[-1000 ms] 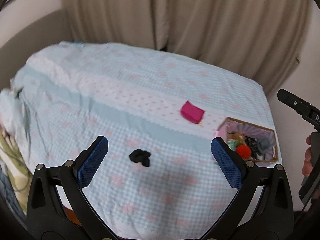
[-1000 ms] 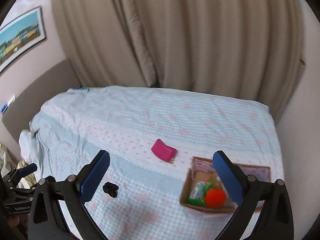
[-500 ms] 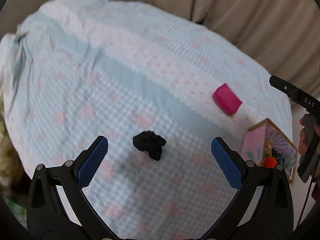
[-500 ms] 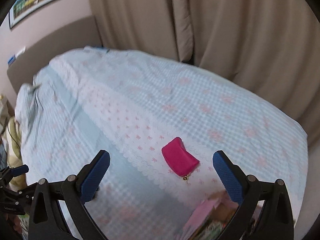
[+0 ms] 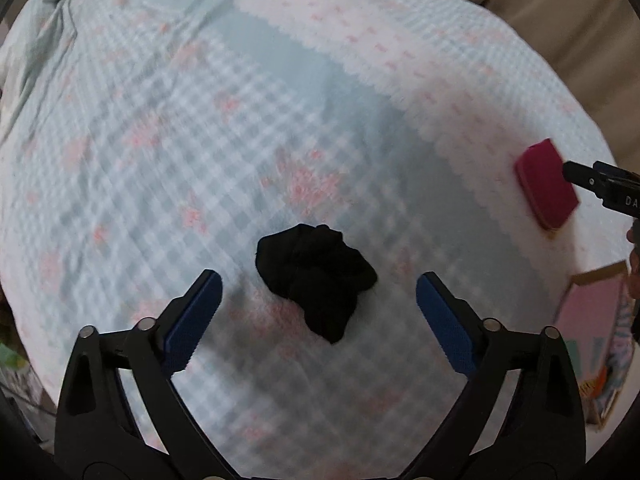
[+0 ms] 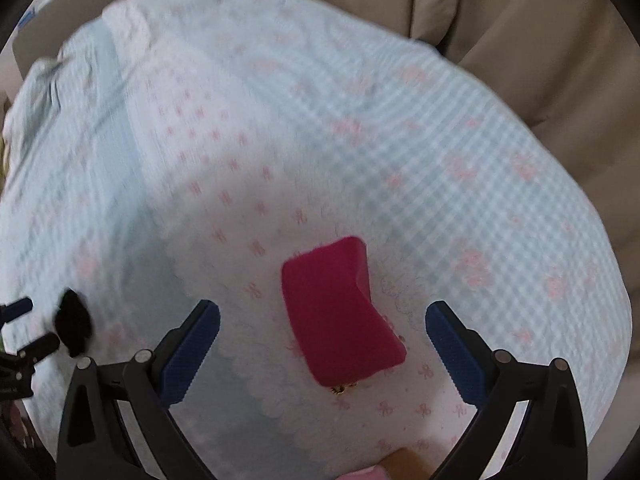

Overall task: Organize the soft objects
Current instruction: 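Grasp the black sock with left tool while right tool grasps the pink pouch, then carry the black sock and pink pouch into the box with both tools, then open both tools to release sock and pouch, then lift them away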

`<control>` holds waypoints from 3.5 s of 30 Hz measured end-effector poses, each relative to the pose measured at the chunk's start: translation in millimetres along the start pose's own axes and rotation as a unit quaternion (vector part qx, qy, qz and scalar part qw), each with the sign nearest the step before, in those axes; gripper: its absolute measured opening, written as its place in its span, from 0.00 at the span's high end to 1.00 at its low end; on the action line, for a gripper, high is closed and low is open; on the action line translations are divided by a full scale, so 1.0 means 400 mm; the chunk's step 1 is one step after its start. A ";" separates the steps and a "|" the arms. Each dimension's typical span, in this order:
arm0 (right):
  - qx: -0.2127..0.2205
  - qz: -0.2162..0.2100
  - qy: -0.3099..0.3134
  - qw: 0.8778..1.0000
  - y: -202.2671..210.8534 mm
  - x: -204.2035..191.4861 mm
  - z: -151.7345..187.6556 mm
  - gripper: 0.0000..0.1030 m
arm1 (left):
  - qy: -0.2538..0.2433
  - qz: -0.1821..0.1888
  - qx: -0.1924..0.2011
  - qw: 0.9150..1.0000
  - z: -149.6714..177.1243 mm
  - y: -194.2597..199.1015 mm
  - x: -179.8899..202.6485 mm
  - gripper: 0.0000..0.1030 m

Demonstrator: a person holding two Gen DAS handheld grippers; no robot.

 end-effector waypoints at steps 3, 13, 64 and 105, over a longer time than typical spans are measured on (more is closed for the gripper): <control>-0.031 -0.006 0.018 0.999 -0.057 0.003 -0.001 0.01 | 0.010 -0.006 -0.008 1.000 -0.002 -0.049 0.007 0.14; -0.101 -0.036 0.039 0.993 -0.179 0.010 0.014 0.31 | 0.007 -0.030 -0.010 0.999 -0.005 -0.103 0.019 0.39; 0.113 0.029 -0.262 0.958 0.773 0.038 0.363 0.67 | -0.237 0.166 0.123 0.949 0.061 0.730 0.431 0.85; -0.016 -0.007 -0.462 0.887 0.383 0.289 0.844 0.52 | -0.436 0.110 -0.159 0.879 0.409 0.173 1.076 0.00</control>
Point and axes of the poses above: each gripper's, at about its wrist camera, not at the fingertips, and y roughly against the way its jaws point, x to its right, z to its underside, the point moved 3 cm from there along -y, roughly the way its jaws point, and after that the axes turned 6 degrees about y, right-handed, at the moved point
